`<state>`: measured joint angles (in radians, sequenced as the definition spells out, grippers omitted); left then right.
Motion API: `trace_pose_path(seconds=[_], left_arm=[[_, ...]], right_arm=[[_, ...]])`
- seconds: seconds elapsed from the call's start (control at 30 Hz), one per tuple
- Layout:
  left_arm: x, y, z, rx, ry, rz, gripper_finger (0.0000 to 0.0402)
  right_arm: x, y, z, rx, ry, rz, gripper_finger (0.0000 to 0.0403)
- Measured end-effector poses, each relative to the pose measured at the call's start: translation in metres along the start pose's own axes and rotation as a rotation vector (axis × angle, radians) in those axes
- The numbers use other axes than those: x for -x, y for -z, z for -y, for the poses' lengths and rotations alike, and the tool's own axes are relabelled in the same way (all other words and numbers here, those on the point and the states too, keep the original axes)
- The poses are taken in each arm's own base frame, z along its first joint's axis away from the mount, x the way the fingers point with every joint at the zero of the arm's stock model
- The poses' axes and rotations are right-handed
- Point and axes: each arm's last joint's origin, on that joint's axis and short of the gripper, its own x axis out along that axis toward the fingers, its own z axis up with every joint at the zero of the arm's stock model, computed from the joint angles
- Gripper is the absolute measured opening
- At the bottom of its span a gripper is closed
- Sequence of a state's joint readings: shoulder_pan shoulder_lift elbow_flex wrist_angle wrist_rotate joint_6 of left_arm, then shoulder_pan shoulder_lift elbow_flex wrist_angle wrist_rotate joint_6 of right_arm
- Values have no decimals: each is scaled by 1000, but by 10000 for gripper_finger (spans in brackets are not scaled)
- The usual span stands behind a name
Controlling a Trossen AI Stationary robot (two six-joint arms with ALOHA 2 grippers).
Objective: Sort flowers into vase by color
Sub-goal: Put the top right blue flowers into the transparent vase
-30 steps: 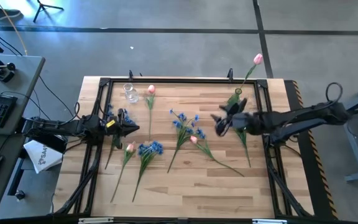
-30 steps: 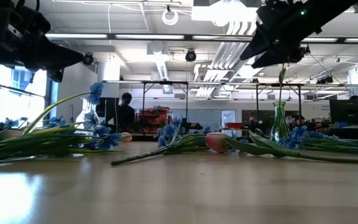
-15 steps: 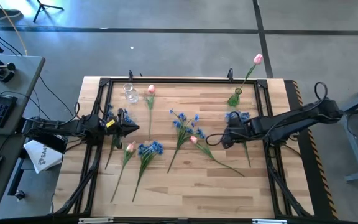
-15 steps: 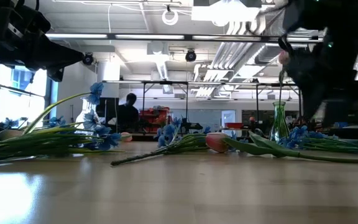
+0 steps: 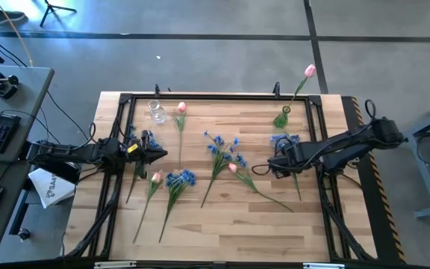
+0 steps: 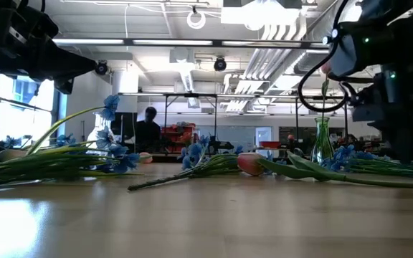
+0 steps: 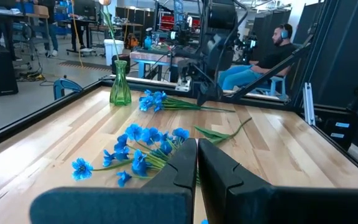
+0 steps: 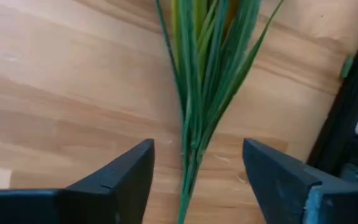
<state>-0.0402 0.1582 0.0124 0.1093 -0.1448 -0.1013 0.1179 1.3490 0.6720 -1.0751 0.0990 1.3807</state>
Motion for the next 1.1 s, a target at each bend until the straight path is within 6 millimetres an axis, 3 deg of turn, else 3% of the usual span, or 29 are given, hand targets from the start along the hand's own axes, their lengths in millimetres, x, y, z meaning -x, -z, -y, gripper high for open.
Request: trace_pose_path(seconds=[0.17,0.37,0.8,1.1], left_arm=[[0,1,0,-2,-1,-12,3],[0,2,0,-3,-1,-20,3],[0,4,0,-5,0,-38,3],[0,4,0,-3,-1,-37,3]], right_arm=[[-5,-9,-4,7,-5,-12,176],[-13,-18,-8,34,0,-57,145],[-16,-19,-10,30,20,-32,140],[-3,-9,-5,67,-50,-13,141]])
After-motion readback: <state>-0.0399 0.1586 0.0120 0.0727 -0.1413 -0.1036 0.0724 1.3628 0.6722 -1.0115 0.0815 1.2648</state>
